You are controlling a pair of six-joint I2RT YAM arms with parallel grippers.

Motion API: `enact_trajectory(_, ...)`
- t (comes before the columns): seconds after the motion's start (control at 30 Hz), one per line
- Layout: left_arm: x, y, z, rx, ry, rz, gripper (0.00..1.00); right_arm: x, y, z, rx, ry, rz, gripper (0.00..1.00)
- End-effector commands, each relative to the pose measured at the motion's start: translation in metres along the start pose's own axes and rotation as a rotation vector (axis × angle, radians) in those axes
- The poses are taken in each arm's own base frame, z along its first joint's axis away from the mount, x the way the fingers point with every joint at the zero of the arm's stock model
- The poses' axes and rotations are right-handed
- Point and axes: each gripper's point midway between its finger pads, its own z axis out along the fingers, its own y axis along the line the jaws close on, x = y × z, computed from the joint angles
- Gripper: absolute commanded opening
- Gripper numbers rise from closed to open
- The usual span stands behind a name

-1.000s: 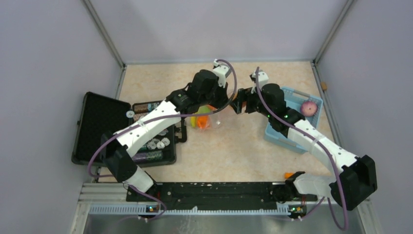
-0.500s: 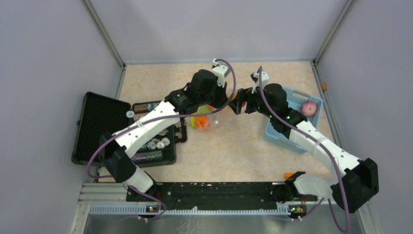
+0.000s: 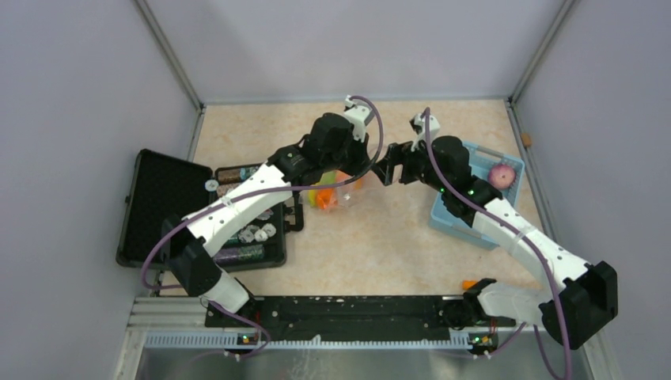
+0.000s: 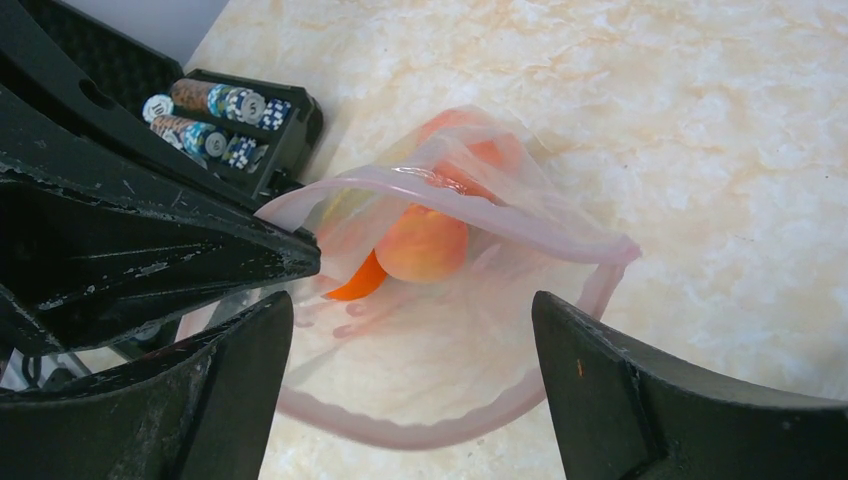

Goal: Place the food in the zip-top bag and seal the zipper
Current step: Place the fake fruit in the zipper food storage bag.

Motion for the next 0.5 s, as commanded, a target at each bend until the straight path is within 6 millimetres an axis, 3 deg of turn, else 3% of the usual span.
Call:
enact_trajectory(0.0, -0.027, -0.009, -0.016, 0.028, -0.088, 0.004, 0.00, -0.024, 0.012, -0.005, -0.028, -0.068, 0.001, 0.87)
enact_trajectory(0.2, -0.029, -0.013, -0.025, 0.052, -0.113, 0.020, 0.00, -0.072, 0.016, -0.048, 0.002, -0.266, 0.018, 0.87)
enact_trajectory(0.27, -0.037, -0.017, -0.030, 0.076, -0.168, 0.025, 0.00, -0.086, 0.000, -0.066, 0.105, -0.334, 0.041, 0.89)
enact_trajectory(0.47, -0.033, -0.012, -0.028, 0.052, -0.163, 0.023, 0.00, -0.096, -0.067, -0.106, 0.476, -0.432, 0.115, 0.99)
